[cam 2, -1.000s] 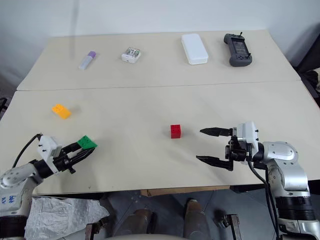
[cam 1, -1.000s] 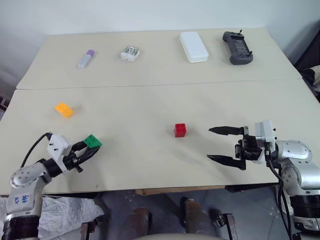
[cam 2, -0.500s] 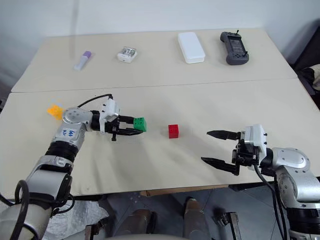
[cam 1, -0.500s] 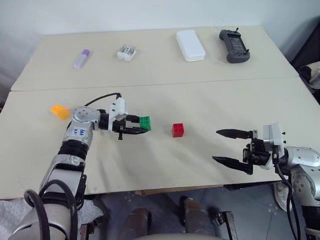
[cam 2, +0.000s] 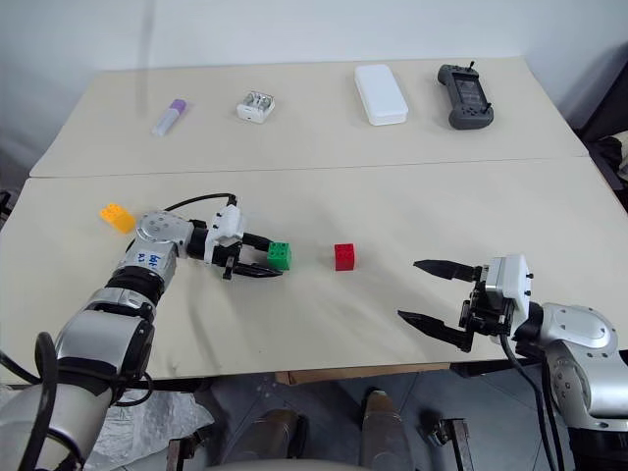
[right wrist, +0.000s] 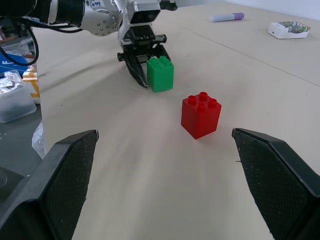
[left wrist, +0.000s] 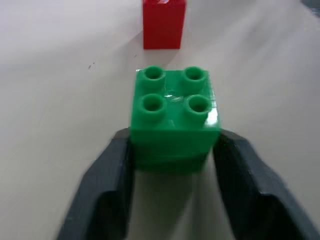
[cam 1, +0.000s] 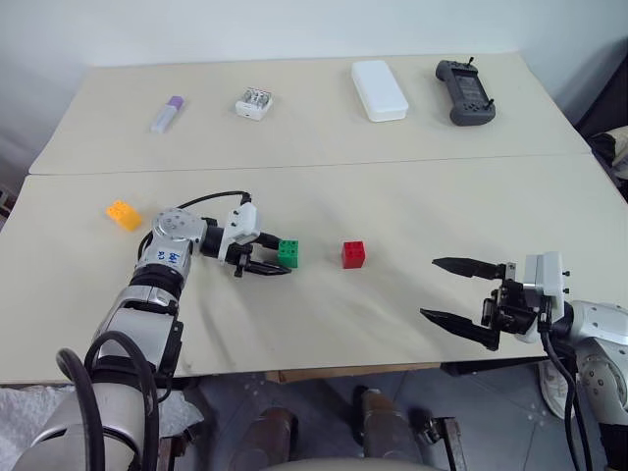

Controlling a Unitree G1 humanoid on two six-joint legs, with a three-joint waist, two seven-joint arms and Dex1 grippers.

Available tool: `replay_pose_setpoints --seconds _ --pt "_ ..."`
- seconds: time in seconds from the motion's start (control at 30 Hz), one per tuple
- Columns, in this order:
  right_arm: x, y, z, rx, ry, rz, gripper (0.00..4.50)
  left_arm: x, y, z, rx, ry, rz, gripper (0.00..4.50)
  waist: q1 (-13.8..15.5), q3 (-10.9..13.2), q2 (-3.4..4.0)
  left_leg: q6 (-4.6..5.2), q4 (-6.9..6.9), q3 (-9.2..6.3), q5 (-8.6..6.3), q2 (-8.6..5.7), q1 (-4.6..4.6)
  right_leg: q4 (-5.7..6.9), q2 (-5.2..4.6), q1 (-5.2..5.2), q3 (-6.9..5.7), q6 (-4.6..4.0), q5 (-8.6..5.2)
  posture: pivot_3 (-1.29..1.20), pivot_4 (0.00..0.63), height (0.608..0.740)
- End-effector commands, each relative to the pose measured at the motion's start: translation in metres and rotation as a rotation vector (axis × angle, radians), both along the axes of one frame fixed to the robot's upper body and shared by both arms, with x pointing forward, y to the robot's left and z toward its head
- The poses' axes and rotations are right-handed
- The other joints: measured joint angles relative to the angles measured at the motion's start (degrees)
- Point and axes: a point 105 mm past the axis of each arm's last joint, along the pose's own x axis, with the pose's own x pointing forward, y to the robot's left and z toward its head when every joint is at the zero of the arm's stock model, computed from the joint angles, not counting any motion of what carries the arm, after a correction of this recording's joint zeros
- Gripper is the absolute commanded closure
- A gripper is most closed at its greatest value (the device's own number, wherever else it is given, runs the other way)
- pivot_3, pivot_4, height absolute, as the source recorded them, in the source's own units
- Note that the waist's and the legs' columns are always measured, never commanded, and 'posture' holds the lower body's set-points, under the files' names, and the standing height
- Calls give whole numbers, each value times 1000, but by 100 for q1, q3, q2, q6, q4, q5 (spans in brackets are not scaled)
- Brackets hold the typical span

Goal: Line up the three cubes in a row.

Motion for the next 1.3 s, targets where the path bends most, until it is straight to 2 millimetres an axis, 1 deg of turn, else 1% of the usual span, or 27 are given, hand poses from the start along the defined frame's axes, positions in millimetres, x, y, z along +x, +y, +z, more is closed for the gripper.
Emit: replay_pose_setpoints --seconds 0.03,0.1,0.13,0.23,0.3,0.4,0.47,0.5,0.53,0.57,0.63,0.73,0.83,0.9,0.93,0.97,1.03,1.07,1.13,1.23,1.27,1.3 --pt "2 5 9 14 -50 23 0 3 12 20 -27 -59 12 861 -12 0 0 0 0 0 0 1 0 1 0 0 0 0 0 0 150 740" --pt "4 8 9 20 -52 36 0 3 26 27 -44 -91 44 264 -39 1 -2 0 1 0 0 2 0 1 1 -1 0 0 0 0 150 740" --pt "7 13 9 31 -51 54 0 -3 41 29 -62 -119 72 13 -42 1 -2 0 1 0 0 4 0 1 2 -3 1 0 0 0 150 740" --pt "14 26 8 56 -49 96 0 -22 74 31 -102 -165 162 13 -206 0 1 -3 -7 2 -1 14 5 11 5 -5 6 -1 0 0 150 740" --pt "20 32 10 80 -46 108 0 -35 88 32 -150 -183 250 13 -247 0 6 -2 -26 -4 -1 12 13 12 4 -13 6 -3 -1 0 150 740" --pt "30 41 18 142 -49 114 0 -52 112 38 -259 -250 462 13 -241 1 6 -1 -25 -7 -2 11 9 9 2 -14 2 -7 0 0 150 740" --pt "35 50 21 158 -73 137 0 -66 133 38 -319 -320 642 13 -208 1 4 -2 -21 -8 -2 13 8 4 4 -13 1 -12 3 0 150 740" --pt "38 56 24 164 -95 152 0 -78 149 36 -344 -370 761 13 -206 1 5 -2 -21 -10 -2 15 9 3 5 -11 -1 -14 4 0 150 740" --pt "40 60 25 168 -110 162 0 -88 160 34 -355 -404 845 13 -205 0 6 -2 -23 -7 -2 16 11 1 5 -9 1 -14 5 0 150 740" --pt "42 64 27 173 -125 170 0 -99 172 32 -378 -422 948 13 -203 0 7 -2 -26 -4 -2 15 16 0 4 -8 3 -14 5 0 150 740" --pt "45 73 32 193 -144 198 0 -127 199 22 -417 -429 1170 13 -226 0 6 -3 -29 -3 -3 18 14 -5 7 -8 2 -14 5 0 150 740" --pt "46 81 37 207 -156 237 0 -160 226 8 -456 -418 1403 13 -145 1 2 -2 -29 -1 -5 18 14 -12 8 -7 1 -15 5 0 150 740" --pt "47 86 38 209 -160 264 0 -186 244 -6 -489 -402 1596 13 -28 -1 0 -2 -24 0 -4 16 18 -25 6 0 2 -18 7 0 150 740" --pt "48 87 38 210 -161 270 0 -194 248 -12 -498 -391 1662 13 56 -2 -3 -2 -24 1 -4 14 22 -24 5 4 2 -20 8 0 150 740" --pt "48 88 38 209 -161 272 0 -196 248 -14 -497 -383 1676 13 76 -4 -5 -2 -23 1 -4 14 22 -24 5 4 2 -20 9 0 150 740" --pt "48 88 38 207 -159 276 0 -194 242 -17 -514 -355 1673 13 88 -5 -8 -2 -23 -1 -4 14 22 -24 5 5 1 -21 9 0 150 740" --pt "47 89 35 203 -154 280 0 -185 228 -22 -574 -291 1663 13 98 -5 -8 -2 -23 -1 -4 13 21 -24 4 5 1 -22 10 0 150 740" --pt "46 89 34 200 -152 282 0 -179 221 -23 -567 -275 1644 13 99 -5 -8 -1 -23 -1 -4 11 21 -24 2 6 1 -23 10 0 150 740" --pt "46 89 34 198 -150 279 0 -164 217 -13 -594 -290 1652 13 87 -6 -8 -1 -22 -1 -4 13 21 -24 5 5 1 -23 11 0 150 740" --pt "46 87 33 195 -150 275 0 -129 210 7 -651 -302 1674 13 67 -6 -8 -4 -22 -1 -3 17 21 -20 9 2 1 -24 12 0 150 740" --pt "45 87 33 195 -150 275 0 -122 208 12 -656 -301 1683 13 58 -6 -9 -5 -22 -1 -2 17 22 -18 10 1 1 -24 12 0 150 740" --pt "46 87 33 192 -152 271 0 -109 207 18 -643 -321 1735 13 48 -7 -9 -7 -22 -1 -1 17 21 -17 11 1 1 -25 12 0 150 740"
